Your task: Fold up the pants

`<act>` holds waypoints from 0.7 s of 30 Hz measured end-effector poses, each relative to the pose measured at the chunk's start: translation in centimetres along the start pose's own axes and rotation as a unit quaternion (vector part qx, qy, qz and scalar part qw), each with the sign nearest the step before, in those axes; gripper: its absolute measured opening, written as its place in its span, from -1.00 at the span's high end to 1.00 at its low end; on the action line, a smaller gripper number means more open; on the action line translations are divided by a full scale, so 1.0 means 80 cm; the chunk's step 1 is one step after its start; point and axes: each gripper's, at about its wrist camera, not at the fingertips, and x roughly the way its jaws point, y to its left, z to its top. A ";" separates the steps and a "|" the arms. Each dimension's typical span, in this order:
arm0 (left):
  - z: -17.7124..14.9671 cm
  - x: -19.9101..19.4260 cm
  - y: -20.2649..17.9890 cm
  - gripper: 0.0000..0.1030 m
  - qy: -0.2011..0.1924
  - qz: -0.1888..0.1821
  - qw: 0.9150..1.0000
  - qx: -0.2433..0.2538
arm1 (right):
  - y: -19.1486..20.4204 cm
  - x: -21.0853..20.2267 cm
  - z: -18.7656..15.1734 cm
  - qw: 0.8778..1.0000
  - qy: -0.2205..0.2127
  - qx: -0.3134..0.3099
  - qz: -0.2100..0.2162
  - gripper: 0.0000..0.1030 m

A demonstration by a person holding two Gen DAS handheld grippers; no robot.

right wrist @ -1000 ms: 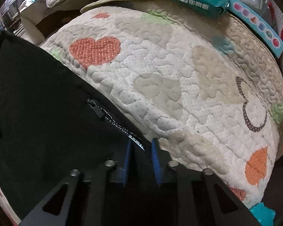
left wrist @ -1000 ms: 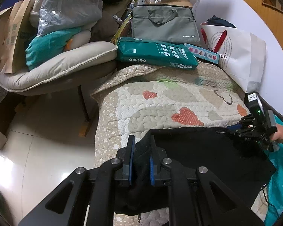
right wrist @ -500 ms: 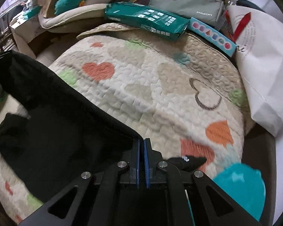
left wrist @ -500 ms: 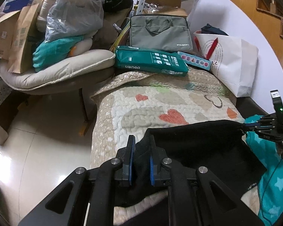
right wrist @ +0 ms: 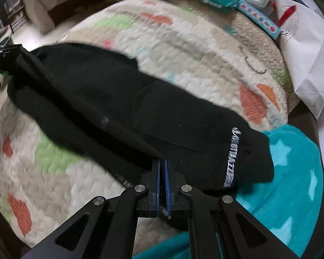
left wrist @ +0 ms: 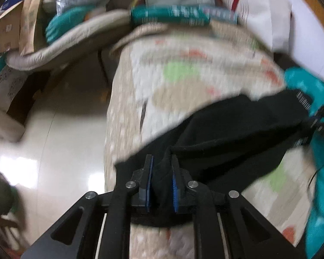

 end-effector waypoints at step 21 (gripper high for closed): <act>-0.060 -0.021 0.070 -0.27 0.102 -0.071 0.986 -0.112 | 0.060 -0.012 -0.040 0.983 0.087 -0.146 -0.069 -0.31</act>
